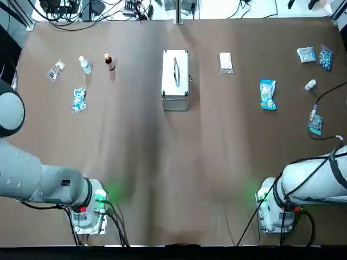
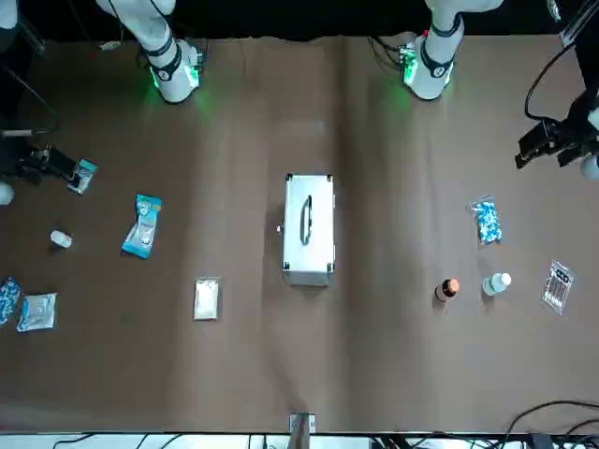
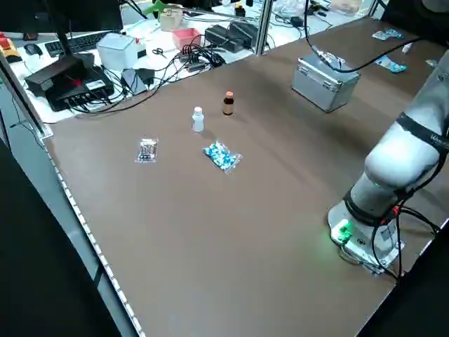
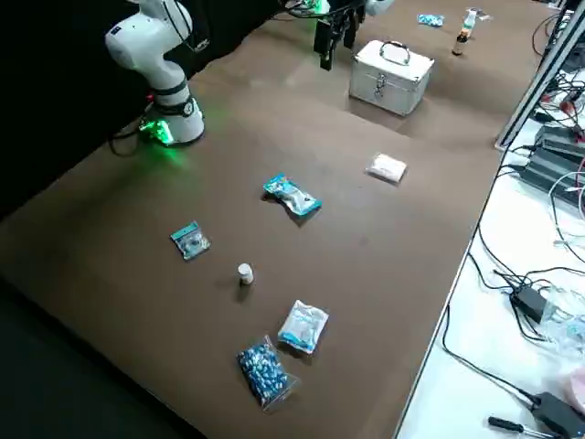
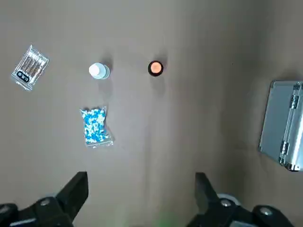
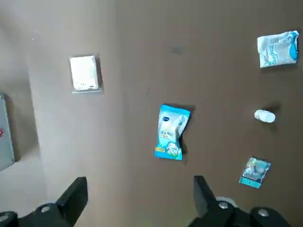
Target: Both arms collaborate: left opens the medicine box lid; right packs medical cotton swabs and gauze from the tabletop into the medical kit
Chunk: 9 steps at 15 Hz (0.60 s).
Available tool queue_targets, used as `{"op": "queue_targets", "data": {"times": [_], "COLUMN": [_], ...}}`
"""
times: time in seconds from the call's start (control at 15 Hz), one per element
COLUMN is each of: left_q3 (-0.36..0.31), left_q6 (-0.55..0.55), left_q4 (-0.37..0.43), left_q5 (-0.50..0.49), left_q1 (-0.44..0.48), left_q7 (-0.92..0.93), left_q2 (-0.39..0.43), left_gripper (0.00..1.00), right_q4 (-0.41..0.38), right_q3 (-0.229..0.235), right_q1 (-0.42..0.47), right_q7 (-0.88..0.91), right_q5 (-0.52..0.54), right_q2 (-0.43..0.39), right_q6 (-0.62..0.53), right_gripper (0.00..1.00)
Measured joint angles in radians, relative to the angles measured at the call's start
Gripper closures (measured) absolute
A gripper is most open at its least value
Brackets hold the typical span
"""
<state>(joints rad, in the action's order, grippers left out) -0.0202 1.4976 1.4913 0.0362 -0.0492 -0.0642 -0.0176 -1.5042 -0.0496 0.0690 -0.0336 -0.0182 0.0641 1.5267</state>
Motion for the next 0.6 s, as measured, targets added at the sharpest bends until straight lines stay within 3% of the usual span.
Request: {"op": "queue_targets", "data": {"times": [0.6], "left_q3": [0.007], "left_q6": [0.000], "left_q4": [0.000], "left_q5": [-0.002], "left_q1": [-0.005], "left_q7": [0.000], "left_q2": [-0.005], "left_gripper": [0.00], "right_q4": [-0.014], "right_q3": [0.001], "right_q1": [0.005], "right_q7": [0.001], "right_q5": [-0.001], "right_q2": [0.000], "right_q6": [-0.007], "right_gripper": [0.01]}}
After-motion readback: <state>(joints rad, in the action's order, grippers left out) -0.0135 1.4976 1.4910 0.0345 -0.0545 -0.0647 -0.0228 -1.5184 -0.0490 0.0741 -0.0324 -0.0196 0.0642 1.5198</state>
